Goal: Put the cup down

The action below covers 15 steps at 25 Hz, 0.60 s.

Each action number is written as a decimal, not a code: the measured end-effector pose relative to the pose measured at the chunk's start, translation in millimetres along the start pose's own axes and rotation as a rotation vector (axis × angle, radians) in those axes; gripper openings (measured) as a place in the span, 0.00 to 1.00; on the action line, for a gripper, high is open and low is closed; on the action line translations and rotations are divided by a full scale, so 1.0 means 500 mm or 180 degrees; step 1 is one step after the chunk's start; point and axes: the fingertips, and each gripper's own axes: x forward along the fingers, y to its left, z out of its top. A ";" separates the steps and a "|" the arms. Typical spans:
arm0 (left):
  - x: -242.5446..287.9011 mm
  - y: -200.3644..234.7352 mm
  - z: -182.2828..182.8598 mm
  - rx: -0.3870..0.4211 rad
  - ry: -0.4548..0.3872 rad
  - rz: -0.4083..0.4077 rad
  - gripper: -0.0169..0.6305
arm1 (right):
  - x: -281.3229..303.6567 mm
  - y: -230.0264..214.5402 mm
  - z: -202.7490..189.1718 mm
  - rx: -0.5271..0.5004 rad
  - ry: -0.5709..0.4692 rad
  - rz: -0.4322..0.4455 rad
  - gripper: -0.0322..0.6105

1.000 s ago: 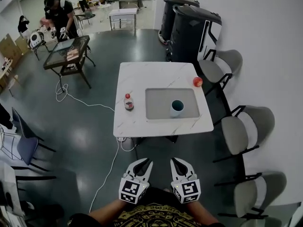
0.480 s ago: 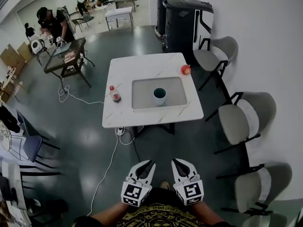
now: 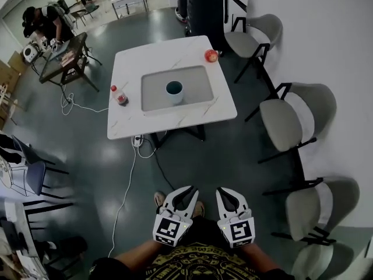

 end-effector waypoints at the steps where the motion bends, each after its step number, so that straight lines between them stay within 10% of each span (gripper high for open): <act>1: 0.006 -0.009 0.000 0.0012 0.0008 -0.0032 0.11 | -0.007 -0.006 -0.011 0.0013 -0.0022 -0.0030 0.06; 15: 0.033 -0.049 0.000 0.0129 0.0082 -0.0111 0.11 | -0.033 -0.046 -0.030 0.0079 -0.0027 -0.0118 0.05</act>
